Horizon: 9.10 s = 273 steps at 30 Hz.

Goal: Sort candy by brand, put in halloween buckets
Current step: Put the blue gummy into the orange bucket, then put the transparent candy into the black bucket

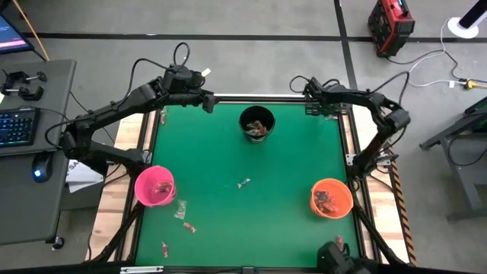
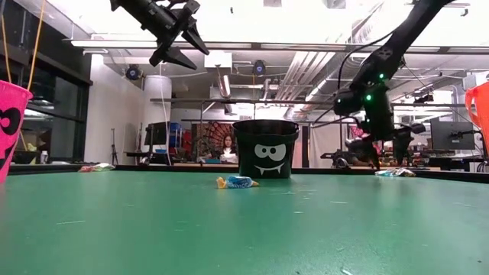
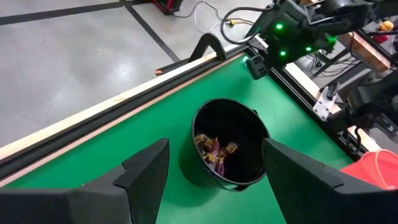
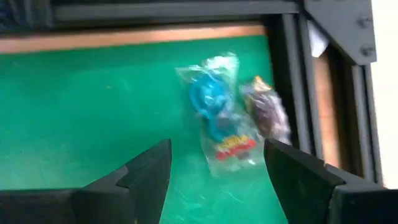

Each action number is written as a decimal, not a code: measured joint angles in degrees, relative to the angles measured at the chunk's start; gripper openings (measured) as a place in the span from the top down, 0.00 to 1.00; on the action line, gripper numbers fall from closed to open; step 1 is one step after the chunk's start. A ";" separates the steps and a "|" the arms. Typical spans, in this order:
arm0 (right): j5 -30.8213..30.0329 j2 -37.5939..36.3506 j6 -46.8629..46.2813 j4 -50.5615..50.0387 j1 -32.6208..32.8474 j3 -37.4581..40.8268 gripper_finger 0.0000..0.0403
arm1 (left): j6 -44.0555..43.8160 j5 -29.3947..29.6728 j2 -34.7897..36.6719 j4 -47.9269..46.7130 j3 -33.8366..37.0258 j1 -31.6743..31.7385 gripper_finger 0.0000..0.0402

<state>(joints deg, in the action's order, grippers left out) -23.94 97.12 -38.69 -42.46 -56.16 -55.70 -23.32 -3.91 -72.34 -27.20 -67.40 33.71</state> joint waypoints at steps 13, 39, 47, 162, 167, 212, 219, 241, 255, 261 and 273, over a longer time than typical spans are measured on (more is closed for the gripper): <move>1.81 7.95 -1.01 -2.35 0.27 -5.15 0.72 | 0.03 0.00 0.00 0.01 0.00 0.00 0.39; 30.69 -26.86 1.08 -12.48 38.47 -4.66 1.00 | 2.97 0.16 0.00 0.24 0.00 0.00 0.39; 48.10 -38.21 -15.26 -17.99 59.66 -4.75 1.00 | 3.70 0.10 0.00 3.13 0.00 0.00 0.39; -6.23 2.50 -51.33 -8.97 -1.14 -9.16 1.00 | 13.08 -1.46 0.00 -1.32 0.00 0.44 0.39; -8.92 2.70 -59.32 -10.89 -3.12 -9.16 1.00 | 15.09 -1.18 0.00 -2.80 0.07 0.44 0.39; -13.06 6.41 -48.76 -16.38 -0.67 -12.77 1.00 | 17.58 0.05 -0.02 -3.21 0.09 0.44 0.39; -11.89 11.37 -48.84 -14.41 -4.55 -12.98 1.00 | 17.56 0.05 -0.02 -3.21 0.09 0.44 0.39; 1.87 15.91 -24.91 -14.37 3.56 -13.77 1.00 | 17.48 0.13 -0.02 -5.14 0.09 0.44 0.39; 13.36 7.34 -16.64 -16.08 25.83 -13.77 1.00 | 17.52 0.12 -0.02 -6.08 0.09 0.44 0.39; 6.71 -4.23 -12.47 -20.56 29.54 -13.77 1.00 | 17.50 0.10 -0.02 -6.07 0.09 0.44 0.39; 8.34 -22.78 -4.09 -24.96 27.23 -13.77 1.00 | 13.80 -0.08 -0.02 -6.48 0.09 0.02 0.39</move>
<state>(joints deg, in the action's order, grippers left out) -15.61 74.33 -42.78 -67.42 -28.93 -69.47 -9.52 -3.99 -72.36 -33.69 -67.31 33.73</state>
